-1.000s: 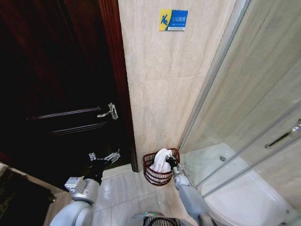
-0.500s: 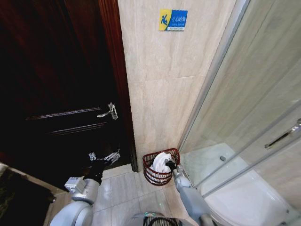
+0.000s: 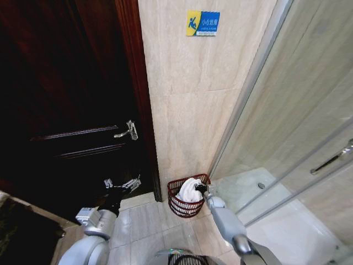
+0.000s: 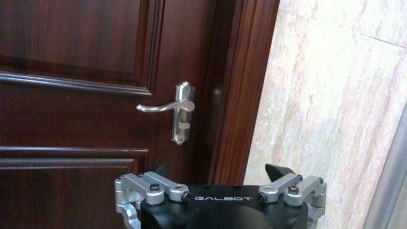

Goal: Discard the used towel into the hamper.

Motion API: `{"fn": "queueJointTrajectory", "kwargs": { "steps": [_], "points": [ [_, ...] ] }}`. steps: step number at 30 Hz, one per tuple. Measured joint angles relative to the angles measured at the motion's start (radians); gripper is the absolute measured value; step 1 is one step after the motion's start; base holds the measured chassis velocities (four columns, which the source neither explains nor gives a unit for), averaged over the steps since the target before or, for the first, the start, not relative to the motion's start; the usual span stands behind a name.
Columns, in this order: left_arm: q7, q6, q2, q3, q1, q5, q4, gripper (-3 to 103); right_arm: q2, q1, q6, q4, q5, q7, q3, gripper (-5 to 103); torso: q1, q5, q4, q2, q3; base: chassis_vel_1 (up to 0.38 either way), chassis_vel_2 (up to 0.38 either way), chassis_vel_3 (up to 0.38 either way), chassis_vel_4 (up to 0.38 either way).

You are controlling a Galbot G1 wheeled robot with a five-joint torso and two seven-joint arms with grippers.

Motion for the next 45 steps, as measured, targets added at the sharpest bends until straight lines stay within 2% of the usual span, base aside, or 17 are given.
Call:
{"fn": "queueJointTrajectory", "kwargs": {
  "steps": [1, 2, 5, 7, 10, 11, 13, 16, 17, 22, 23, 24, 25, 26, 30, 39, 45],
  "points": [
    [0.000, 0.000, 0.000, 0.000, 0.000, 0.000, 0.000, 100, 0.000, 0.000, 0.000, 0.000, 0.000, 0.000, 0.000, 9, 0.000, 0.0000, 0.0000, 0.000, 0.000, 0.000, 0.000, 0.000, 0.000],
    [0.000, 0.000, 0.000, 0.000, 0.000, 0.000, 0.000, 100, 0.004, 0.006, 0.003, -0.019, -0.051, -0.008, 0.016, 9, 0.000, 0.0000, 0.0000, 0.000, 0.000, 0.000, 0.000, 0.000, 0.000],
    [0.000, 0.000, 0.000, 0.000, 0.000, 0.000, 0.000, 100, 0.004, 0.006, 0.000, -0.033, -0.075, -0.012, 0.022, 7, 0.000, 0.0000, -0.0001, 0.000, 0.000, 0.000, 0.000, 0.000, 0.000],
    [0.000, 0.000, 0.000, 0.000, 0.000, 0.000, 0.000, 100, 0.005, 0.001, -0.002, -0.040, -0.076, -0.014, 0.025, 17, 0.000, 0.0001, -0.0001, 0.000, 0.000, 0.000, 0.000, 0.000, 0.000],
    [0.000, 0.000, 0.000, 0.000, 0.000, 0.000, 0.000, 100, 0.004, -0.004, -0.002, -0.045, -0.075, -0.020, 0.025, 22, 0.000, 0.0001, -0.0001, 0.000, 0.000, 0.000, 0.000, 0.000, 0.000],
    [0.000, 0.000, 0.000, 0.000, 0.000, 0.000, 0.000, 100, 0.004, -0.006, -0.002, -0.046, -0.075, -0.022, 0.025, 33, 0.000, 0.0001, -0.0002, 0.000, 0.000, 0.000, 0.000, 0.000, 0.000],
    [0.000, 0.000, 0.000, 0.000, 0.000, 0.000, 0.000, 100, 0.003, -0.007, -0.002, -0.047, -0.075, -0.024, 0.025, 33, 0.000, 0.0000, -0.0001, 0.000, 0.000, 0.000, 0.000, 0.000, 0.000],
    [0.000, 0.000, 0.000, 0.000, 0.000, 0.000, 0.000, 100, 0.003, -0.010, -0.010, -0.045, -0.088, -0.027, 0.024, 49, 0.000, 0.0000, -0.0001, 0.000, 0.000, 0.000, 0.000, 0.000, 0.000],
    [0.000, 0.000, 0.000, 0.000, 0.000, 0.000, 0.000, 100, 0.003, -0.010, -0.010, -0.045, -0.088, -0.027, 0.024, 49, 0.000, 0.0000, -0.0001, 0.000, 0.000, 0.000, 0.000, 0.000, 0.000],
    [0.000, 0.000, 0.000, 0.000, 0.000, 0.000, 0.000, 100, 0.001, -0.035, -0.010, 0.005, -0.097, -0.041, 0.000, 71, 0.000, 0.0000, -0.0001, 0.000, 0.000, 0.000, 0.000, 0.000, 0.000],
    [0.000, 0.000, 0.000, 0.000, 0.000, 0.000, 0.000, 100, 0.002, -0.043, -0.004, 0.017, -0.103, -0.051, -0.006, 71, 0.000, 0.0001, -0.0002, 0.000, 0.000, 0.000, 0.000, 0.000, 0.000],
    [0.000, 0.000, 0.000, 0.000, 0.000, 0.000, 0.000, 100, 0.007, -0.046, 0.006, 0.023, -0.117, -0.056, -0.004, 82, 0.000, -0.0001, -0.0003, 0.000, 0.000, 0.000, 0.000, 0.000, 0.000],
    [0.000, 0.000, 0.000, 0.000, 0.000, 0.000, 0.000, 100, 0.007, -0.046, 0.006, 0.023, -0.117, -0.056, -0.004, 82, 0.000, -0.0001, -0.0003, 0.000, 0.000, 0.000, 0.000, 0.000, 0.000],
    [0.000, 0.000, 0.000, 0.000, 0.000, 0.000, 0.000, 100, 0.015, -0.047, 0.013, 0.025, -0.127, -0.058, -0.001, 88, 0.000, 0.0000, 0.0001, 0.000, 0.000, 0.000, 0.000, 0.000, 0.000],
    [0.000, 0.000, 0.000, 0.000, 0.000, 0.000, 0.000, 100, 0.027, -0.044, 0.024, 0.008, -0.145, -0.049, 0.004, 97, 0.000, 0.0000, 0.0000, 0.000, 0.000, 0.000, 0.000, 0.000, 0.000],
    [0.000, 0.000, 0.000, 0.000, 0.000, 0.000, 0.000, 100, 0.043, -0.032, 0.034, -0.083, -0.184, -0.009, 0.043, 100, 0.000, 0.0001, -0.0001, 0.000, 0.000, 0.000, 0.000, 0.000, 0.000],
    [0.000, 0.000, 0.000, 0.000, 0.000, 0.000, 0.000, 100, 0.051, -0.021, 0.119, -0.123, -0.157, 0.025, 0.039, 100, 0.000, 0.0000, -0.0002, 0.000, 0.000, 0.000, 0.000, 0.000, 0.000]
  ]
}}
